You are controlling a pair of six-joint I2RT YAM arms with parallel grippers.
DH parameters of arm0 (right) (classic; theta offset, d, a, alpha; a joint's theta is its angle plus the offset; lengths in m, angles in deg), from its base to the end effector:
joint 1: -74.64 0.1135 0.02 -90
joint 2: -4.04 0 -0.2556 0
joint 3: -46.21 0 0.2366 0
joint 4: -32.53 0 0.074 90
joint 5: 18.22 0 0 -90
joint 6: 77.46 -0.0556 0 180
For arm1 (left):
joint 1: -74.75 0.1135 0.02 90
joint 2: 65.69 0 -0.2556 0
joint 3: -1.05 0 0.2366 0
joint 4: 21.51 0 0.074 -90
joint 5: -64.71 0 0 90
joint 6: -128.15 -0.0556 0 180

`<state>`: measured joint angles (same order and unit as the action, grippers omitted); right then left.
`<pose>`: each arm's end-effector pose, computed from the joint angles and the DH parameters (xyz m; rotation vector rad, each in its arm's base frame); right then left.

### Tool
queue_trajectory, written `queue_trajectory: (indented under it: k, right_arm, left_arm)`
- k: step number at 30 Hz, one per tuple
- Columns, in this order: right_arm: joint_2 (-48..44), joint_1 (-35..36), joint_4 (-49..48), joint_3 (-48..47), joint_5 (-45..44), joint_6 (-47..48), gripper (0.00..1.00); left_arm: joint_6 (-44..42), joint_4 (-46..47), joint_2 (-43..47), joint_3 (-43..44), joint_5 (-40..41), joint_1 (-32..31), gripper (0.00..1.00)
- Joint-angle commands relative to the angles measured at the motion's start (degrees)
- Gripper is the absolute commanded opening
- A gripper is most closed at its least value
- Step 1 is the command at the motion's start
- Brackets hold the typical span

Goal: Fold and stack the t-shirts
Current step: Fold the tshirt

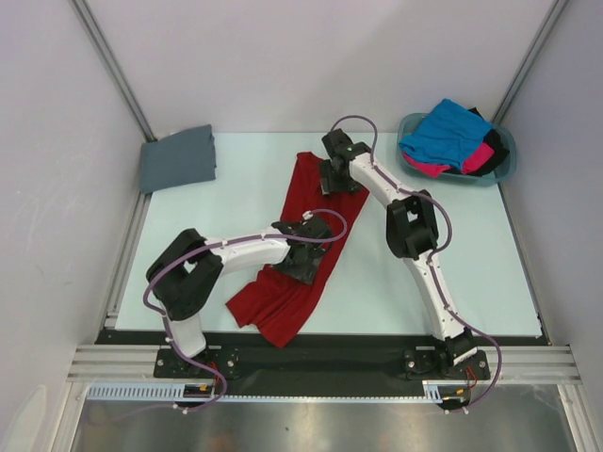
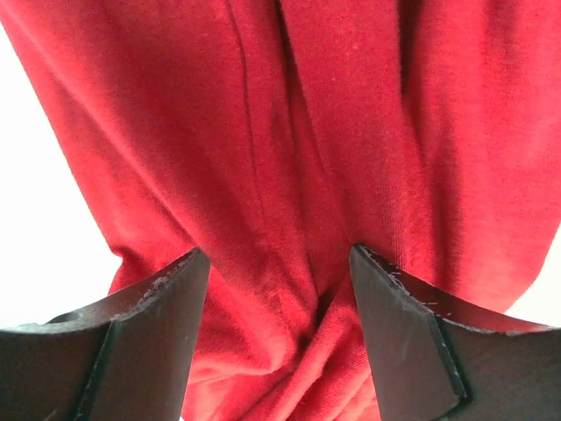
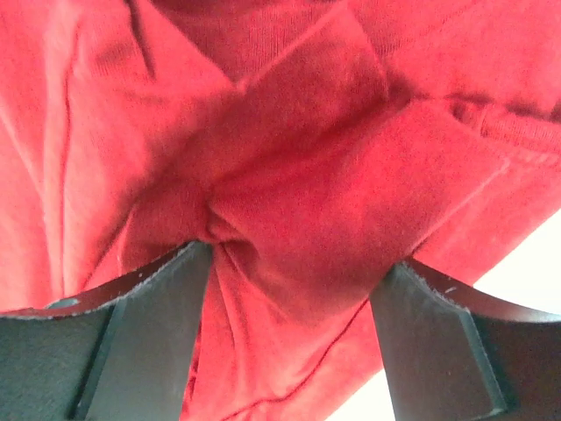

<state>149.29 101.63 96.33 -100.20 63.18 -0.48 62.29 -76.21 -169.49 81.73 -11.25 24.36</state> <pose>0.4723 0.2312 0.1494 -0.2734 2.6290 0.0333 0.2180 -0.2422 0.1438 0.6051 2.7584 0.0943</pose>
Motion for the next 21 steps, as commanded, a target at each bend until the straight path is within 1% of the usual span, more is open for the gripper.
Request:
queue_trajectory:
  k: [1,2,4,6,8,9,10,11,16,19,21]
  right_arm:
    - [6.18,1.05,0.38,-6.94,4.03,1.32,0.76]
    - [7.84,1.05,0.64,-8.01,6.55,1.94,0.77]
    - [9.17,1.32,1.0,-10.13,7.89,2.73,0.77]
    - [10.58,1.14,0.38,-11.89,11.49,3.34,0.78]
    - [11.02,1.05,-0.23,-12.68,14.47,3.61,0.78]
    - [11.19,0.97,-0.84,-12.94,15.36,3.7,0.79]
    - [11.28,0.71,-0.94,-13.3,16.15,3.7,0.79]
    - [11.28,0.62,-1.29,-13.65,18.77,3.87,0.79]
    - [12.86,-0.61,-2.61,-16.45,25.38,3.88,0.8]
    - [11.99,-1.14,-2.78,-16.12,25.3,3.96,0.8]
    - [10.15,-1.23,-4.26,-13.75,24.86,4.58,0.8]
  left_arm:
    - [7.14,6.5,-4.21,-4.74,-16.58,-4.01,0.73]
    - [7.58,7.65,-4.3,-5.0,-19.81,-4.27,0.72]
    - [8.9,10.03,-4.47,-4.48,-22.82,-5.06,0.72]
    - [9.43,12.05,-5.17,-2.02,-26.33,-6.38,0.72]
    - [9.87,12.59,-6.05,0.35,-28.1,-7.26,0.72]
    - [9.96,12.15,-7.01,3.23,-28.63,-8.14,0.72]
    - [9.79,11.54,-7.37,4.65,-28.55,-8.49,0.72]
    - [9.78,10.84,-7.72,6.67,-28.46,-8.76,0.72]
    - [10.4,11.62,-7.9,9.23,-29.51,-8.85,0.72]
    - [9.53,7.42,-8.51,12.75,-26.88,-8.85,0.72]
    - [9.7,5.56,-7.82,12.93,-22.5,-8.67,0.72]
